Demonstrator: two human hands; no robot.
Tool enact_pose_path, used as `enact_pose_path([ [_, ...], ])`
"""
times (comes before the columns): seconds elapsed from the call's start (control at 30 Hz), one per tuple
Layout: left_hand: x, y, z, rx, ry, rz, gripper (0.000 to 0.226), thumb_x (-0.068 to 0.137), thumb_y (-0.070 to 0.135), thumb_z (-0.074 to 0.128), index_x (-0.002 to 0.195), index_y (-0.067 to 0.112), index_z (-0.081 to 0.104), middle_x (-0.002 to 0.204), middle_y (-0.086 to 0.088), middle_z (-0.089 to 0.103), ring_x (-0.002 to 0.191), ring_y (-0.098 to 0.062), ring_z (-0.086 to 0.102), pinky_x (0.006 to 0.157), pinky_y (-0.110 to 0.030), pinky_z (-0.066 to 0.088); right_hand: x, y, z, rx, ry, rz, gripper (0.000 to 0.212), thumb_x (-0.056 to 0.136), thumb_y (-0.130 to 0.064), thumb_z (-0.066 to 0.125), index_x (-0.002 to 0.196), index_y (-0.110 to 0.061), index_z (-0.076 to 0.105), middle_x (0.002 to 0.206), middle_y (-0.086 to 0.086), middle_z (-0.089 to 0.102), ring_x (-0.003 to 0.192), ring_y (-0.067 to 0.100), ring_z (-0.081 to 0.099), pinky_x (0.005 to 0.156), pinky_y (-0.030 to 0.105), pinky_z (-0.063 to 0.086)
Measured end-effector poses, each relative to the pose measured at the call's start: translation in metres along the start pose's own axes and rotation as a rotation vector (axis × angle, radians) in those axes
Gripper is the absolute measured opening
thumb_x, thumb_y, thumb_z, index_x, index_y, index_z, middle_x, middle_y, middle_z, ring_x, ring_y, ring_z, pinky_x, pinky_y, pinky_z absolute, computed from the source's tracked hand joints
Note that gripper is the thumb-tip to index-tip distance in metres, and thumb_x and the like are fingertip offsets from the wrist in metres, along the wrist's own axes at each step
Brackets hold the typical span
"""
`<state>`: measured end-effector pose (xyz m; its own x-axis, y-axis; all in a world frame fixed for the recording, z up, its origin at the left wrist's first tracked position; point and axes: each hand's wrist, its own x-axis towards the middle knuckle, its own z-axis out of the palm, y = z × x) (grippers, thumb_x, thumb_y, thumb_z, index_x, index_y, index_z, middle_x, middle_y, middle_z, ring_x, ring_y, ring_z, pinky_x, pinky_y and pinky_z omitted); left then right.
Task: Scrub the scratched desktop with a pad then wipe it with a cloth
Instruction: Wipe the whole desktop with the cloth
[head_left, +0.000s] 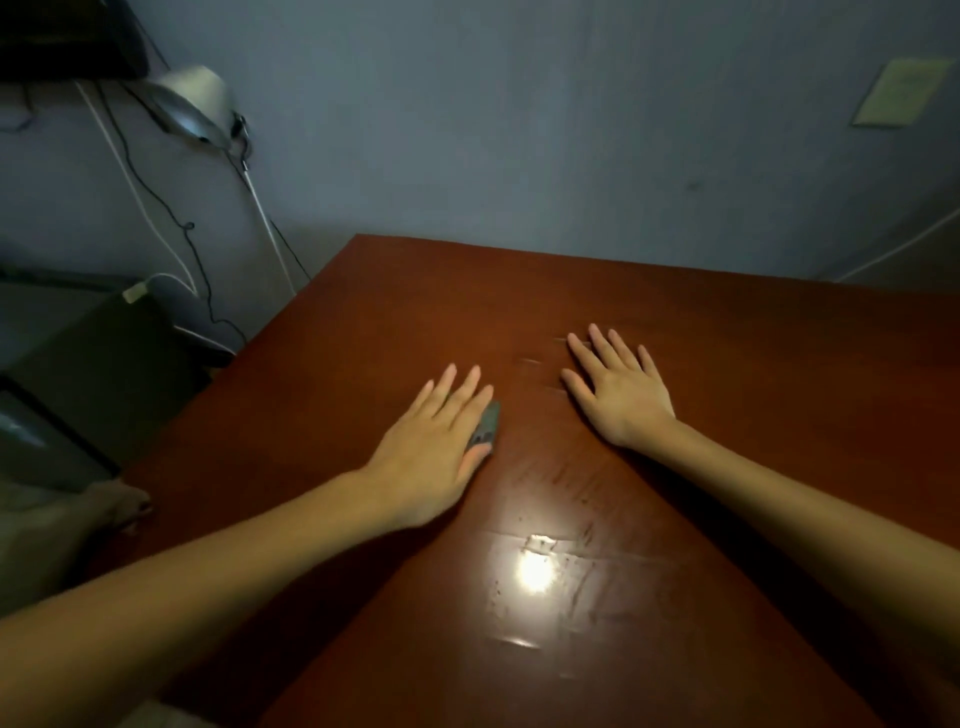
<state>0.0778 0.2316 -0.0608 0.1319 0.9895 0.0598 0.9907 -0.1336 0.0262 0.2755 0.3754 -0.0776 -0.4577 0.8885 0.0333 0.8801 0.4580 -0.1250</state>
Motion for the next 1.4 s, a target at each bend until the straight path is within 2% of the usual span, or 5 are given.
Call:
enact_pose_path([
  [0.23, 0.106, -0.03, 0.006, -0.085, -0.058, -0.032, 0.061, 0.103, 0.039, 0.026, 0.154, 0.017, 0.002, 0.16, -0.004, -0.014, 0.145, -0.021, -0.019, 0.117, -0.034, -0.01, 0.024, 0.012, -0.01, -0.038, -0.037, -0.038, 0.063, 0.097, -0.058, 0.018, 0.152, -0.032, 0.002, 0.16, -0.003, -0.009, 0.147, 0.015, -0.011, 0.118, 0.039, -0.009],
  [0.4, 0.205, -0.049, 0.012, -0.15, -0.061, -0.12, 0.06, 0.103, 0.038, 0.025, 0.153, 0.014, 0.003, 0.16, -0.008, -0.013, 0.146, -0.024, -0.017, 0.118, -0.039, -0.009, 0.087, 0.047, -0.013, 0.009, 0.037, 0.189, 0.063, 0.097, -0.059, 0.017, 0.152, -0.029, 0.008, 0.161, 0.001, -0.003, 0.147, 0.017, -0.008, 0.119, 0.043, -0.009],
  [0.73, 0.084, -0.029, 0.003, -0.115, -0.089, 0.105, 0.06, 0.103, 0.04, 0.024, 0.153, 0.022, -0.003, 0.159, 0.006, -0.015, 0.143, -0.012, -0.024, 0.11, -0.025, -0.021, 0.094, 0.05, -0.005, 0.017, 0.034, 0.205, 0.064, 0.097, -0.059, 0.014, 0.152, -0.027, 0.011, 0.161, 0.003, 0.001, 0.148, 0.017, -0.002, 0.118, 0.044, -0.003],
  [1.13, 0.304, -0.075, 0.014, -0.189, -0.107, -0.177, 0.057, 0.102, 0.04, 0.025, 0.153, 0.02, 0.007, 0.161, -0.003, -0.008, 0.145, -0.025, -0.019, 0.116, -0.045, -0.01, 0.096, 0.054, -0.001, 0.011, 0.1, 0.195, 0.06, 0.097, -0.058, 0.02, 0.151, -0.033, 0.013, 0.161, -0.004, 0.002, 0.147, 0.011, -0.003, 0.119, 0.039, -0.001],
  [1.4, 0.258, -0.089, 0.005, -0.171, -0.134, -0.197, 0.057, 0.103, 0.04, 0.024, 0.153, 0.02, 0.005, 0.161, -0.003, -0.004, 0.147, -0.024, -0.012, 0.117, -0.044, -0.005, 0.095, 0.053, -0.003, 0.023, 0.074, 0.198, 0.061, 0.096, -0.059, 0.019, 0.151, -0.033, 0.015, 0.161, -0.004, 0.003, 0.148, 0.012, -0.001, 0.12, 0.04, 0.001],
])
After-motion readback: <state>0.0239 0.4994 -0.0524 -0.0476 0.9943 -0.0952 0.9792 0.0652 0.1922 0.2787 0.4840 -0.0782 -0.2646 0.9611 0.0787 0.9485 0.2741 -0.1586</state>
